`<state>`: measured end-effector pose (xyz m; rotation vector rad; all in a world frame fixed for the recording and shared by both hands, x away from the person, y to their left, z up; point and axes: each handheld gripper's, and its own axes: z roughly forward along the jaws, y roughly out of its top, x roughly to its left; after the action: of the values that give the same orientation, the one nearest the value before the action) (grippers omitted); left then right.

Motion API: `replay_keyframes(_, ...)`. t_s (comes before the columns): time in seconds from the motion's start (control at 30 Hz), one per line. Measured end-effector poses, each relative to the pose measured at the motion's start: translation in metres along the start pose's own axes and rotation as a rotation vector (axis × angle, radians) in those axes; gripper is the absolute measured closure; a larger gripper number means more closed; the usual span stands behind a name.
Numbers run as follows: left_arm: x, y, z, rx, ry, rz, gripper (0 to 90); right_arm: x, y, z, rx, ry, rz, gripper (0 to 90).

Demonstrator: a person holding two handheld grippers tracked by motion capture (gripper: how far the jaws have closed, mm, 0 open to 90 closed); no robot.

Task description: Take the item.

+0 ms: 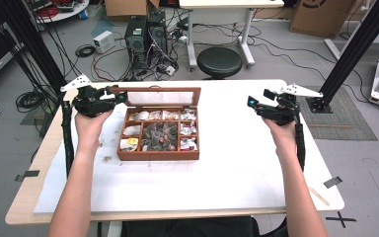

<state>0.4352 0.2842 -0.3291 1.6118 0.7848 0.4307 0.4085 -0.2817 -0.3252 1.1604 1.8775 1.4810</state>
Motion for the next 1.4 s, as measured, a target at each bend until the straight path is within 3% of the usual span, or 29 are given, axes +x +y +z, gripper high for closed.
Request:
replay_keyframes(0.13,0.000,0.000,0.000,0.003,-0.001,0.000,39.3,0.007,0.003,0.002,0.002,0.034,-0.005,24.2)
replay_keyframes(0.3,-0.001,0.000,0.000,0.003,0.000,0.000,39.2,0.025,0.010,0.004,0.008,0.104,-0.034,25.1)
replay_keyframes(0.4,-0.001,0.000,0.000,-0.002,-0.002,-0.002,39.0,0.045,0.015,0.002,0.000,0.150,-0.071,27.8)
replay_keyframes(0.43,0.000,0.000,0.000,-0.002,-0.005,-0.003,39.0,0.045,0.015,0.002,0.000,0.150,-0.071,27.8)
replay_keyframes(0.47,0.000,-0.001,0.000,-0.003,-0.007,-0.008,38.8,0.056,0.017,0.002,-0.005,0.166,-0.094,29.4)
replay_keyframes(0.63,-0.001,-0.002,-0.001,-0.001,-0.006,-0.009,38.7,0.081,0.020,0.003,0.002,0.230,-0.119,29.4)
replay_keyframes(1.0,0.000,-0.003,-0.001,-0.006,-0.008,-0.018,38.2,0.131,0.019,0.005,0.039,0.270,-0.167,29.4)
replay_keyframes(1.4,0.000,-0.004,-0.001,-0.006,-0.009,-0.017,38.0,0.172,0.013,0.023,0.106,0.288,-0.166,29.4)
